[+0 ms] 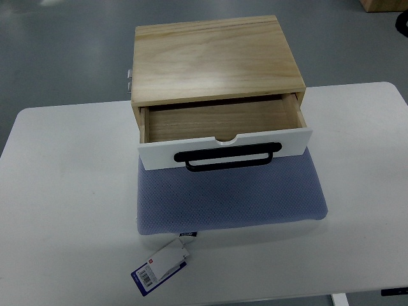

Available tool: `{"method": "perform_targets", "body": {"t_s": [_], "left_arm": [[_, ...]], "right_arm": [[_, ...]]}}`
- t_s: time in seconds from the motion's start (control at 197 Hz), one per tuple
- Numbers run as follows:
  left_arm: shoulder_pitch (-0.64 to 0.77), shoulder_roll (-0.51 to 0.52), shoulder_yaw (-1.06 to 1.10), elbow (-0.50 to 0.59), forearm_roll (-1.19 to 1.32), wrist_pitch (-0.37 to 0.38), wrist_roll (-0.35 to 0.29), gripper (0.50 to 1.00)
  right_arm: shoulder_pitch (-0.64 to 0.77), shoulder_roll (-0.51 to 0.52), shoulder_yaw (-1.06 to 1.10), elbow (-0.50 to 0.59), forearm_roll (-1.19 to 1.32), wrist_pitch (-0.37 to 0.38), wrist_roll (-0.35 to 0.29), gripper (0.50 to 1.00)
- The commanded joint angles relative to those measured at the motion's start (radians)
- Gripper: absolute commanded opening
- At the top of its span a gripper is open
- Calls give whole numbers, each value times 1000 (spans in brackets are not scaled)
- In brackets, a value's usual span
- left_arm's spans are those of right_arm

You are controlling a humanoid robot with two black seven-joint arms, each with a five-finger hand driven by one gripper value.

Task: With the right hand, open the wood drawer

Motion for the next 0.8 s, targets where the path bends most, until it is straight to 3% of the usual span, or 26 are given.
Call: {"method": "perform_targets", "body": {"t_s": [0.0,0.071,0.137,0.386,0.797], "left_arm": [[0,0,0,0,0,0,0,1000],[0,0,0,-3,0,0,0,1000],[0,0,1,-4,0,0,0,1000],[0,0,0,-6,0,0,0,1000],[0,0,0,-9,0,0,0,1000]], "right_arm": [[-81,68,117,-71,17,-44,146,946],[-136,124,177,-106,55,-67,229,946],[-173,163,224,-140,90,-74,258,946],[-268,270,341,-172,130,-70,258,946],[-314,312,333,-179,121,-66,258,946]]}}
